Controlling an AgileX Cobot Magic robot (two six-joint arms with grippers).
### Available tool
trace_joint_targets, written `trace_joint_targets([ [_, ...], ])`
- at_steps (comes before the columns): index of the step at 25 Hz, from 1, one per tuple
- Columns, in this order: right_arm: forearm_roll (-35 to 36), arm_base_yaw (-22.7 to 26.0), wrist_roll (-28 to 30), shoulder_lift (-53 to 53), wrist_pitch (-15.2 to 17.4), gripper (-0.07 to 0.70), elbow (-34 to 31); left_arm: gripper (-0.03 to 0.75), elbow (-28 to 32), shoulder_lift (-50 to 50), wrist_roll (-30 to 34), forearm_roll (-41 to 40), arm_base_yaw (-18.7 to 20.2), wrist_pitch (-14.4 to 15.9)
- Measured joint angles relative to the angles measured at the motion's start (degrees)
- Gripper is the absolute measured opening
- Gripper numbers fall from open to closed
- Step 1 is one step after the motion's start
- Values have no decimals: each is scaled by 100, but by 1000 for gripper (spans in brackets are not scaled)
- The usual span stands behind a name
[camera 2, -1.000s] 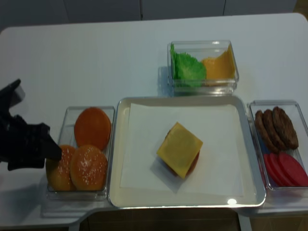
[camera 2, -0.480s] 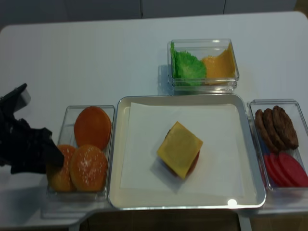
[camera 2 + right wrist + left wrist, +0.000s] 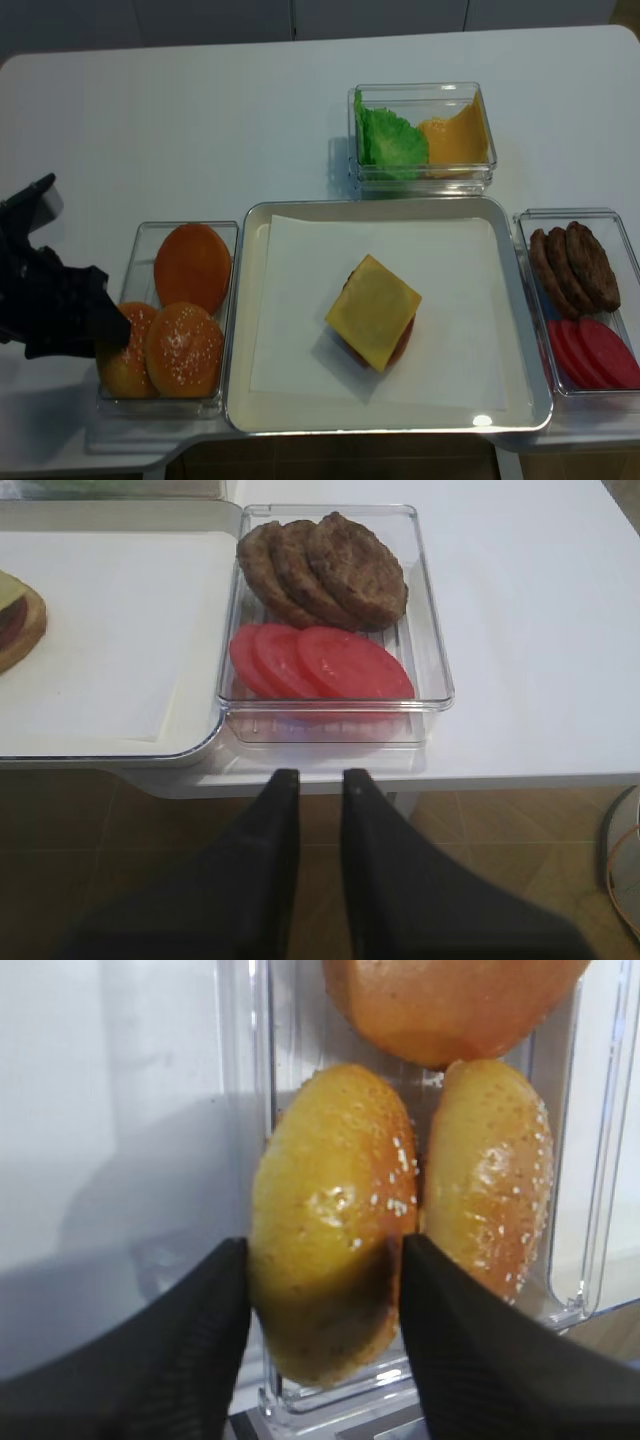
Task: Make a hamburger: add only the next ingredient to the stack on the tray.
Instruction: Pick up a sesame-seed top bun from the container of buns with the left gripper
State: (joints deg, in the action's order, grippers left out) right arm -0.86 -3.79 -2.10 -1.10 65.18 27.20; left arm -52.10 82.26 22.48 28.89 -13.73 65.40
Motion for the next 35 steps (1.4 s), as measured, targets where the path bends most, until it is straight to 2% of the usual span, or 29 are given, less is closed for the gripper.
trace_joint_targets([
  [7, 0, 0, -1, 0, 0, 112, 0, 255, -7, 0, 38, 117, 0, 40],
  [21, 0, 0, -1, 0, 0, 112, 0, 251, -7, 0, 77, 131, 0, 156],
  [32, 0, 0, -1, 0, 0, 112, 0, 218, -22, -283, 83, 107, 0, 163],
  [35, 0, 0, -11, 0, 0, 112, 0, 157, -36, -393, 83, 121, 0, 177],
])
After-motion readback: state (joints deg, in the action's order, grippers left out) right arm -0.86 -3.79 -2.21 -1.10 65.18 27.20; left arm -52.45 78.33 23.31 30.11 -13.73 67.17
